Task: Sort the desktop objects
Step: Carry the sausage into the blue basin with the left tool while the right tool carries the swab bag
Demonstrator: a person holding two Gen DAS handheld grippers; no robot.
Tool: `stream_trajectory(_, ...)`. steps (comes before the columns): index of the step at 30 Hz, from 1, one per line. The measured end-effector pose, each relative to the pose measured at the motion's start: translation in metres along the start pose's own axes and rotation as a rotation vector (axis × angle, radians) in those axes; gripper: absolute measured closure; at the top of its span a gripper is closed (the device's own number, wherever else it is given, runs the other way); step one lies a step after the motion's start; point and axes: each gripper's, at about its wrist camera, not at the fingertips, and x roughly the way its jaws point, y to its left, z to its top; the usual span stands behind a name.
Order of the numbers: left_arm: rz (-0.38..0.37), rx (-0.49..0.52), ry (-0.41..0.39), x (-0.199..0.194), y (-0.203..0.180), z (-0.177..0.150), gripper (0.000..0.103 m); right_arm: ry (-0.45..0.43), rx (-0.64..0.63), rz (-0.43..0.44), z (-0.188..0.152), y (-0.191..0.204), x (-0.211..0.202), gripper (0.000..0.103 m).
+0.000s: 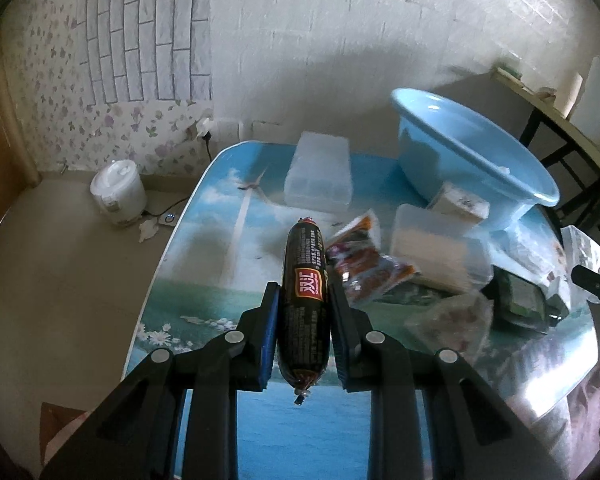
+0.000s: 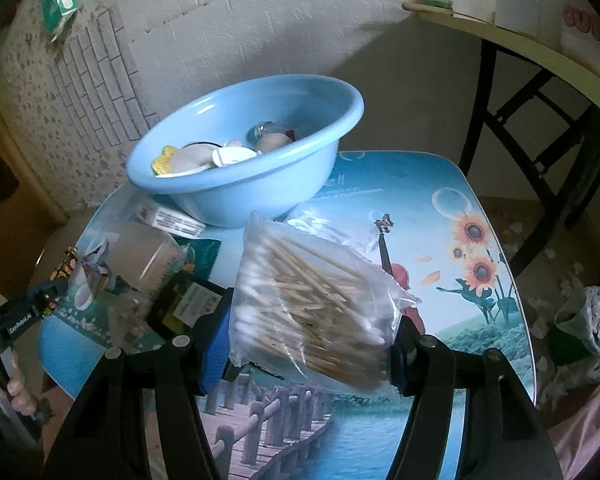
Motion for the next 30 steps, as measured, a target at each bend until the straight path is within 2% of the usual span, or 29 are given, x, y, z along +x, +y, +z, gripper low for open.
stream_trajectory(13, -0.031, 0.003, -0.076, -0.031, -0.024, 0.029, 0.08, -0.024, -0.022, 0.045, 0.016, 0.006, -0.013, 0.044)
stream_trajectory(20, -0.052, 0.004, -0.076, -0.03, -0.039, 0.051, 0.08, -0.009, -0.019, 0.056, 0.036, 0.002, -0.01, 0.044)
stream_trajectory(25, -0.077, 0.033, -0.078, -0.024, -0.06, 0.069, 0.08, -0.031, -0.039, 0.066, 0.059, 0.003, -0.013, 0.044)
stream_trajectory(30, -0.118, 0.055, -0.079, -0.017, -0.08, 0.09, 0.08, -0.018, -0.053, 0.081, 0.076, 0.006, -0.007, 0.044)
